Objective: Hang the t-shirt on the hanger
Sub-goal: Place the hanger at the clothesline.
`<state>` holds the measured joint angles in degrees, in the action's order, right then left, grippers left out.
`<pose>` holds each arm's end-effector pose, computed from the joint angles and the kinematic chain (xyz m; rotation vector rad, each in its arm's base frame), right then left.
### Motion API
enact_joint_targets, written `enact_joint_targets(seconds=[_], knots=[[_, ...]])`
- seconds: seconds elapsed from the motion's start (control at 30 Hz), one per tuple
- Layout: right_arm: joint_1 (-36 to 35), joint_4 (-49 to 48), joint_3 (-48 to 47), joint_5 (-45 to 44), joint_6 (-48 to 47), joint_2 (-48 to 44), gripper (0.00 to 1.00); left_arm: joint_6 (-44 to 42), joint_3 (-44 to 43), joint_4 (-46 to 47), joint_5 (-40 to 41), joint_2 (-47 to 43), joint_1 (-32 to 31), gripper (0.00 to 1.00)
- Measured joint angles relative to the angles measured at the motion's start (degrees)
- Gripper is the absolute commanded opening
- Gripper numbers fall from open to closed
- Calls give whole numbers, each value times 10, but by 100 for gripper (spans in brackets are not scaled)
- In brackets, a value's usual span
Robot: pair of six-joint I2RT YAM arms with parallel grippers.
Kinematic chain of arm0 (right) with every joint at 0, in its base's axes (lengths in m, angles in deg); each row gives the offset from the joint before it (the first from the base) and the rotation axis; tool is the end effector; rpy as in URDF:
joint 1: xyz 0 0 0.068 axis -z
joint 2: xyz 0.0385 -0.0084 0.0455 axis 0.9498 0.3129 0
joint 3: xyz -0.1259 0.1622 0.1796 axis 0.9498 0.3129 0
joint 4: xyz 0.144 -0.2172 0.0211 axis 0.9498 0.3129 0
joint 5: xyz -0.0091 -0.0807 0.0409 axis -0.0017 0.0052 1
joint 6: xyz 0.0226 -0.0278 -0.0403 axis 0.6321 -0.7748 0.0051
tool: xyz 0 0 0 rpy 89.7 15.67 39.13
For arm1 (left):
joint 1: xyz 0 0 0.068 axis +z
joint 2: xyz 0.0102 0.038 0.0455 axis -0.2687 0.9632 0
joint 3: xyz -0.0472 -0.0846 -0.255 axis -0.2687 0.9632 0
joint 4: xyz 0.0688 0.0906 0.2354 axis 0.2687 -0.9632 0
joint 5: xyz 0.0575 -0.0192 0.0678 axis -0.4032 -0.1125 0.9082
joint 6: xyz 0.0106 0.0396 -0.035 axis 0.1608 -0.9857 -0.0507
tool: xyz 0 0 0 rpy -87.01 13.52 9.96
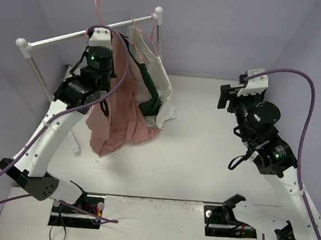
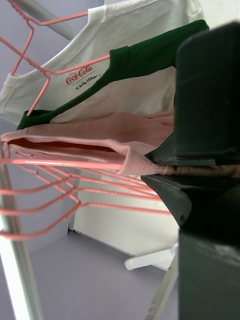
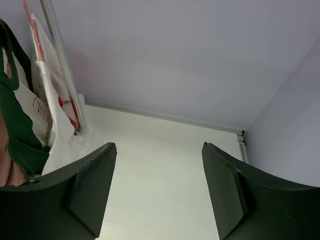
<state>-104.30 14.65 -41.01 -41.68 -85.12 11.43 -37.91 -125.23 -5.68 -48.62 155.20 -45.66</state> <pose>0.1566 0.0850 0.4985 -0.1877 1.3095 0.0885 0.2459 -0.1192 0.5127 -0.1894 1.7173 -0.0375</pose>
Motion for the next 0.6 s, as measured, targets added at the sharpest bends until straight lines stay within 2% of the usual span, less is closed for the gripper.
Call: enact_joint_targets(seconds=[0.23, 0.53, 0.6], knots=[[0, 0, 24, -3, 6, -14, 66, 2, 64, 61, 15, 36, -6, 0], [0, -2, 84, 1, 30, -29, 67, 47, 132, 78, 3, 72, 6, 0], [0, -1, 96, 2, 34, -31, 67, 53, 137, 81, -1, 74, 8, 7]])
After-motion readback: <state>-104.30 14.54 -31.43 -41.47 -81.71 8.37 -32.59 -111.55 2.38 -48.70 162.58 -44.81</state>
